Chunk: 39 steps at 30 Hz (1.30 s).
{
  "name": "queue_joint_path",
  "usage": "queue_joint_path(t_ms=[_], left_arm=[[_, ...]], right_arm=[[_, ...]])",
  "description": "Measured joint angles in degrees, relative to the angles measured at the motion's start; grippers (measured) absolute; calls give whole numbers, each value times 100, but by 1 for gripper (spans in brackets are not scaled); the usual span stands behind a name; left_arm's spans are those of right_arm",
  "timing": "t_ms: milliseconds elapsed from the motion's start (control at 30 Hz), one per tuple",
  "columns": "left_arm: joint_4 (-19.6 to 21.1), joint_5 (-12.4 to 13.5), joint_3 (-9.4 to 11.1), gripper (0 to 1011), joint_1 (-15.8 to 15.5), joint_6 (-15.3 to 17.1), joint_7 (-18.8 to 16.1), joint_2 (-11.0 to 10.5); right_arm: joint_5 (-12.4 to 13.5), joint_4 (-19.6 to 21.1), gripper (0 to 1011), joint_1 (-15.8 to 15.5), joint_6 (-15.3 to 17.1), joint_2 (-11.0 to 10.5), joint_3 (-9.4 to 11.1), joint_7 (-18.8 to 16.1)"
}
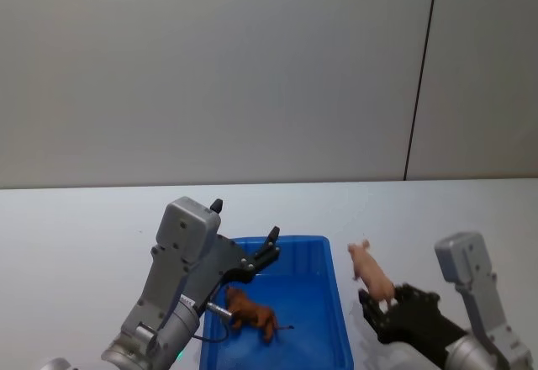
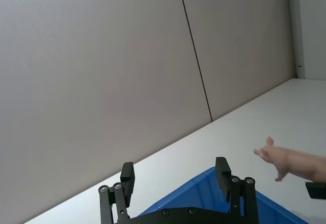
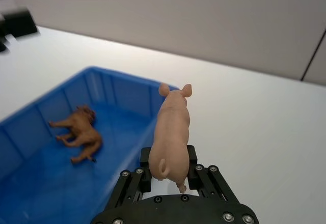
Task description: Pick up the two dolls from the table and place them into the box.
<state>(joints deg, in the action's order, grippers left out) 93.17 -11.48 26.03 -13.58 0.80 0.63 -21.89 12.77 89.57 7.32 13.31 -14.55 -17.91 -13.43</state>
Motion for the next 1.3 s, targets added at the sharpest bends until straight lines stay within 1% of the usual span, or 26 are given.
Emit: queue_joint_path(t_ms=[133, 200, 267, 433, 533, 567, 600, 633, 667, 700, 733, 833, 900, 1033, 1100, 1133, 1233, 1300], left_arm=[[0, 0, 0, 1001, 0, 0, -1, 0], [0, 0, 0, 1001, 0, 0, 0, 0], [0, 0, 0, 1001, 0, 0, 0, 0], [0, 0, 0, 1001, 0, 0, 0, 0], [0, 0, 0, 1001, 0, 0, 0, 0], [0, 0, 0, 1001, 0, 0, 0, 0], [0, 0, 0, 1001, 0, 0, 0, 0], [0, 0, 0, 1001, 0, 0, 0, 0], [0, 0, 0, 1001, 0, 0, 0, 0], [0, 0, 0, 1001, 0, 0, 0, 0], [0, 0, 0, 1001, 0, 0, 0, 0], [0, 0, 0, 1001, 0, 0, 0, 0], [0, 0, 0, 1001, 0, 0, 0, 0], [0, 0, 0, 1001, 0, 0, 0, 0], [0, 0, 0, 1001, 0, 0, 0, 0], [0, 0, 0, 1001, 0, 0, 0, 0], [0, 0, 0, 1001, 0, 0, 0, 0], [0, 0, 0, 1001, 0, 0, 0, 0]], right_arm=[[-21, 119, 363, 71, -55, 21, -5, -151], [-38, 189, 363, 148, -65, 61, -26, -308], [-44, 208, 363, 182, -58, 83, -38, -382], [-64, 231, 363, 324, 62, 178, -88, -604], [-71, 217, 406, 418, 180, 249, -125, -724], [-74, 191, 448, 459, 244, 280, -142, -774], [-76, 175, 448, 479, 272, 296, -150, -794], [-81, 134, 510, 520, 325, 327, -167, -830], [-84, 102, 530, 546, 350, 347, -178, -847], [-86, 77, 589, 564, 373, 362, -186, -865], [-91, 55, 603, 580, 402, 375, -193, -886], [-108, -50, 690, 656, 477, 429, -223, -954], [-110, -79, 766, 676, 493, 438, -227, -976], [-111, -126, 876, 704, 504, 436, -223, -1015], [-111, -130, 910, 706, 502, 420, -209, -1029], [-111, -130, 956, 706, 493, 398, -193, -1041], [-98, -118, 1001, 681, 453, 320, -140, -1059], [-87, -97, 1001, 660, 430, 275, -110, -1067]])
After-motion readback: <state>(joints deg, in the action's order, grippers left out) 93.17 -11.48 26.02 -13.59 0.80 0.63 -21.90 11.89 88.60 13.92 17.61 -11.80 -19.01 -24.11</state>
